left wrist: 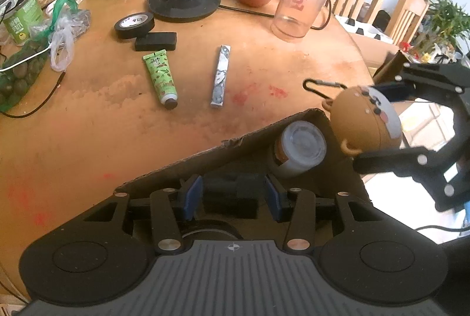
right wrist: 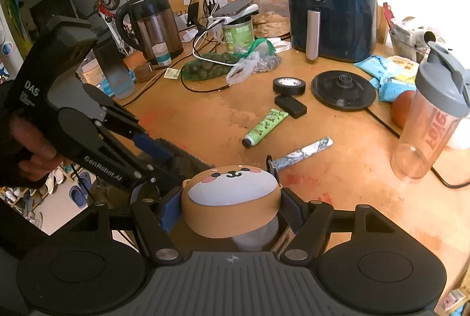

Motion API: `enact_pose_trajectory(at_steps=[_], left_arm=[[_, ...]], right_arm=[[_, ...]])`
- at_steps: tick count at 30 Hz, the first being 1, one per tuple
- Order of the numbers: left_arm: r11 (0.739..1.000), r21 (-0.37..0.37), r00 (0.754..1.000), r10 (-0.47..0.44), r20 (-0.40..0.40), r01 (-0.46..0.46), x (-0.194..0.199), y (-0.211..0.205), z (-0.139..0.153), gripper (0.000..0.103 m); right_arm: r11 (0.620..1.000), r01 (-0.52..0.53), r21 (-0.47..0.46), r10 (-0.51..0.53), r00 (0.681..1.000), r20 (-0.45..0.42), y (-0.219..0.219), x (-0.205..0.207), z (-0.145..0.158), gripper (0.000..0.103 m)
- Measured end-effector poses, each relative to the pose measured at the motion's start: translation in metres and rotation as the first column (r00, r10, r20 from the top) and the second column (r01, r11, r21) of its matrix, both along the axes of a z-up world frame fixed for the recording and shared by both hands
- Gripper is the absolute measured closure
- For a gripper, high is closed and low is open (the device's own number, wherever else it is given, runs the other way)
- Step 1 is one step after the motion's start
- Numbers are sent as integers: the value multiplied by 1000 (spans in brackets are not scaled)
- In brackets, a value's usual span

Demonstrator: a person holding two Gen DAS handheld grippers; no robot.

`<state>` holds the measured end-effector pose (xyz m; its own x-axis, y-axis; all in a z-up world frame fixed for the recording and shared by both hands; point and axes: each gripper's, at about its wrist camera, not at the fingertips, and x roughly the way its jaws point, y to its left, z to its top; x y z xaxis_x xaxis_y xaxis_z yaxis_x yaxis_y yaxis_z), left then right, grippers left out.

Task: Organize objects
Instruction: 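Carry the pouch with the right gripper while the left carries the holder to the box, then open the left gripper in the box while the right releases the pouch inside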

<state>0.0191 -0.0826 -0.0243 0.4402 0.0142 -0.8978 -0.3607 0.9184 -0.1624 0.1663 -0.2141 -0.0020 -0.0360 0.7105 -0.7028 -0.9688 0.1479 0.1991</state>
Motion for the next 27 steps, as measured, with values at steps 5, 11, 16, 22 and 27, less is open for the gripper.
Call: enact_pose_trajectory(at_steps=[5,11,16,22,27], left_arm=[[1000,12,1000,22,-14,-22,2,1,2,57],[996,12,996,91,5,-91,-1,11,11,45],[989,18,989,147,22,-147,-6,20,19,42],[983,28,983,182,37,-183,-14,27,27,42],[977,31,977,209,42,-210,-21,31,31,42]], right_arm=[[1000,0,-4,0,1000,-12,-9,-2,-2,30],[1000,-21,-8,20,999,-36,-16,-5,-4,30],[998,-54,-9,53,997,-55,-17,-11,-8,30],[995,-104,-4,103,992,-70,-12,-21,-10,30],[987,-161,5,161,984,-74,-2,-30,-10,30]])
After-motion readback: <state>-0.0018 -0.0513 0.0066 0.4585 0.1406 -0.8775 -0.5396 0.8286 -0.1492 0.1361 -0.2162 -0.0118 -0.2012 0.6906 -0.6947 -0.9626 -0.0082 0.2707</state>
